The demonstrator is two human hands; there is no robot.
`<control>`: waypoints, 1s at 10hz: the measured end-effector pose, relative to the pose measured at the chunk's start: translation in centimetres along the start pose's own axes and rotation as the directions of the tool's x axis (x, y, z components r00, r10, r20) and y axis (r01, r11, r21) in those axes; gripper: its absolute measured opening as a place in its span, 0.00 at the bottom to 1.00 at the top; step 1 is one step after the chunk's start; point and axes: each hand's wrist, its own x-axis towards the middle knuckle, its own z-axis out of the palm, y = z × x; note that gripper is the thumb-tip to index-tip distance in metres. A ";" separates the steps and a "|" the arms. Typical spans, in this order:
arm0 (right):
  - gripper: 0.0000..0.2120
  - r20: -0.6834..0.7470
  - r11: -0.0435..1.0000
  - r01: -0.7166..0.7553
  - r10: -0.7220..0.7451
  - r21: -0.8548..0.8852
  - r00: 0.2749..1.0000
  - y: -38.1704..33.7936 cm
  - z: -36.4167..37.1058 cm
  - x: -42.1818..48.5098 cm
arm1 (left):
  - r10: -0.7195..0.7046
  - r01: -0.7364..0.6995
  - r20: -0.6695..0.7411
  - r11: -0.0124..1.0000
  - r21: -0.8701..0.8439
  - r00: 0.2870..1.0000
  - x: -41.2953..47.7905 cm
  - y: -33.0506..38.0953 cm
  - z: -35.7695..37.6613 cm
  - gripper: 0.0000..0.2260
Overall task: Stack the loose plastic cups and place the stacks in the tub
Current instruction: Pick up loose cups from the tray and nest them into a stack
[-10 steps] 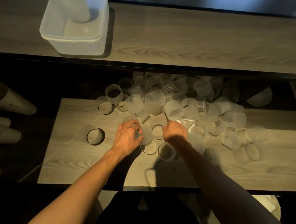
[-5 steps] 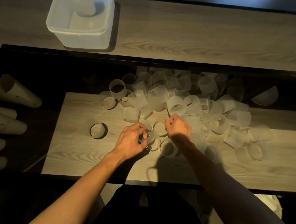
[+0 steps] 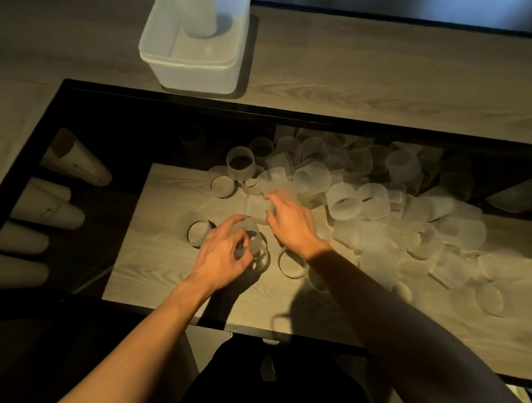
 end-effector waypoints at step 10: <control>0.21 -0.102 0.993 -0.053 0.042 -0.106 0.994 -0.1 0.2 2.0 | -0.055 0.023 0.081 0.936 0.352 0.995 6.6 -3.0 -0.4 0.21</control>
